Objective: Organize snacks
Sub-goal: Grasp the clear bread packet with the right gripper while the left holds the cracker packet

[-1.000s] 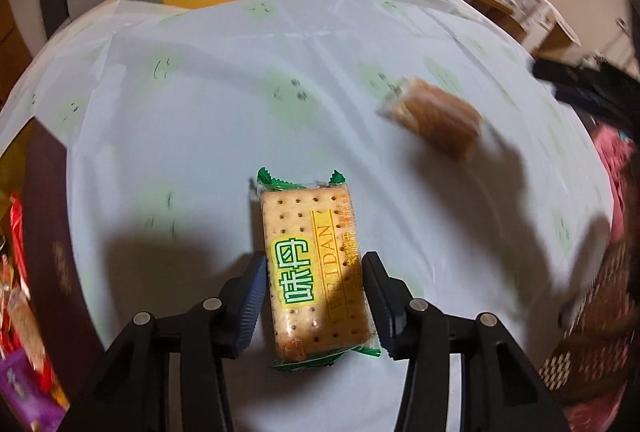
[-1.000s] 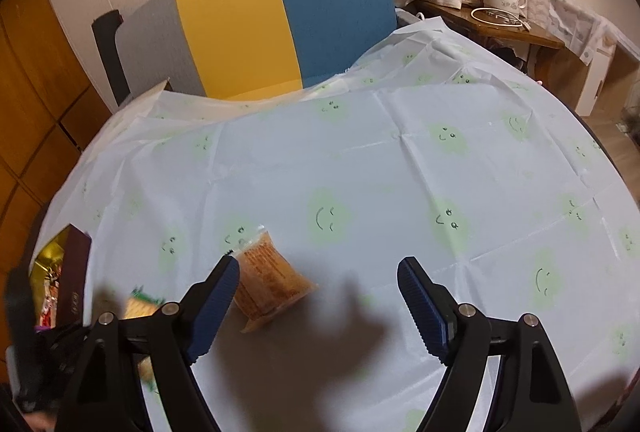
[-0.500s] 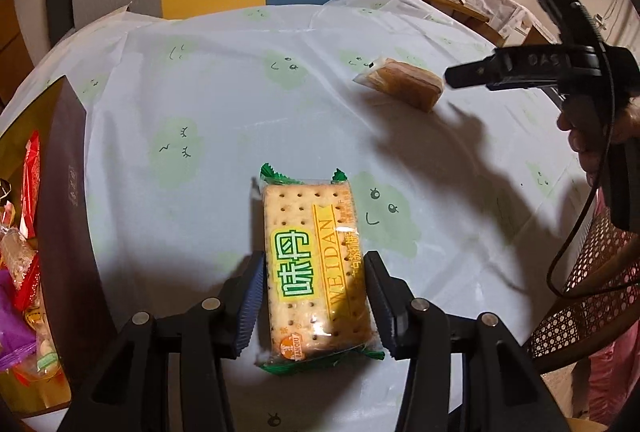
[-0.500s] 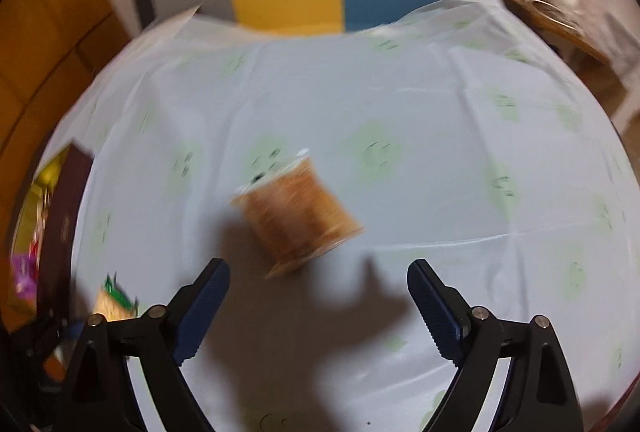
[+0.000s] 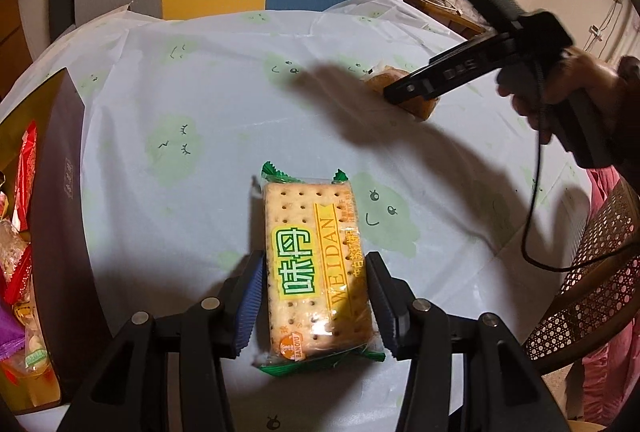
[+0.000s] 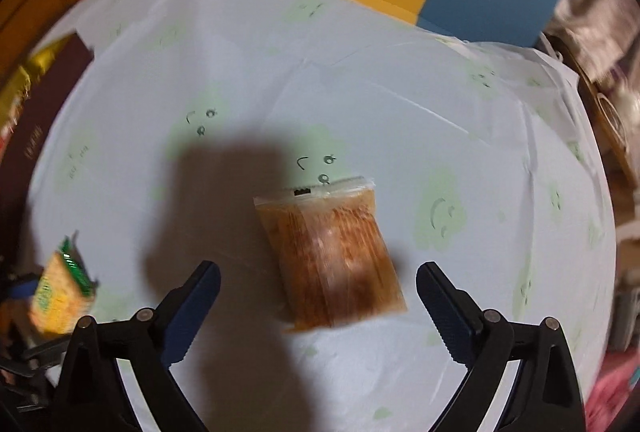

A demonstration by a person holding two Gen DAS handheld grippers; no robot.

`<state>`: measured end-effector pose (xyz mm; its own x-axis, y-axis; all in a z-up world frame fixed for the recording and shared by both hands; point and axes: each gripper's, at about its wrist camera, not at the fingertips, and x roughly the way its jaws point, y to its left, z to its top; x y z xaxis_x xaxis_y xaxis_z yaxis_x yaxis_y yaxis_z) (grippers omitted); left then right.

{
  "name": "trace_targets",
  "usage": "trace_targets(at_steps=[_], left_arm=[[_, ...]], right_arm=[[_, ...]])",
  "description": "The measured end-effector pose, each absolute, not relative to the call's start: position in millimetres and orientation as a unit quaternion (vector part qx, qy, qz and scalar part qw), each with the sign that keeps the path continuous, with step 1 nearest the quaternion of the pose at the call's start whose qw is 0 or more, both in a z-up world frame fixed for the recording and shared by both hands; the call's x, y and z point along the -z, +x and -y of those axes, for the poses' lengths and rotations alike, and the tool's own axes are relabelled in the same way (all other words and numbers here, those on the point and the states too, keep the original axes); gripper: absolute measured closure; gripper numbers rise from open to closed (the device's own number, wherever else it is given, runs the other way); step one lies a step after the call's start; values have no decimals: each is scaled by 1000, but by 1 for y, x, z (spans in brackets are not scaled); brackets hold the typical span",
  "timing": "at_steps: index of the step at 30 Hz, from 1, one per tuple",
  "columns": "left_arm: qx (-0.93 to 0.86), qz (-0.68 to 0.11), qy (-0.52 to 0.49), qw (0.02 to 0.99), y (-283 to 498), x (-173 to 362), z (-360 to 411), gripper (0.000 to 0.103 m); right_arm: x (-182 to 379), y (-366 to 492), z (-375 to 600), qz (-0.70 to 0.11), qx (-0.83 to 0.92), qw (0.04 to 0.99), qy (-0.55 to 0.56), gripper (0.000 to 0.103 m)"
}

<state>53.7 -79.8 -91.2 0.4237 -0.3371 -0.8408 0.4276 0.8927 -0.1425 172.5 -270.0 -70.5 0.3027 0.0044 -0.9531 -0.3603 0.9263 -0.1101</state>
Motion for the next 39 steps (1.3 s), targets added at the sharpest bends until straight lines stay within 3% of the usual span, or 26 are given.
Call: trace_targets(at_steps=[3,4,6,7,16,39], left_arm=[[224,-483,52,845,52,92,82,52],[223,-482,53,846,51,92,82,52],[221,-480,53,847,51,92,82,52],[221,-479,53,848,51,92,82,52],[211,-464,77,857,45,94,89,52],[201,-465,89,858,47,89,91,54]], right_arm=[[79,177,272,-576,-103,796,-153,4],[81,177,273,-577,-100,797,-147,12],[81,174,274,-578,-97,800,-129,39],[78,170,272,-579,-99,800,-121,43],[79,93,235,-563,-143,808,-103,41],[87,85,240,-545,-152,817,-115,41]])
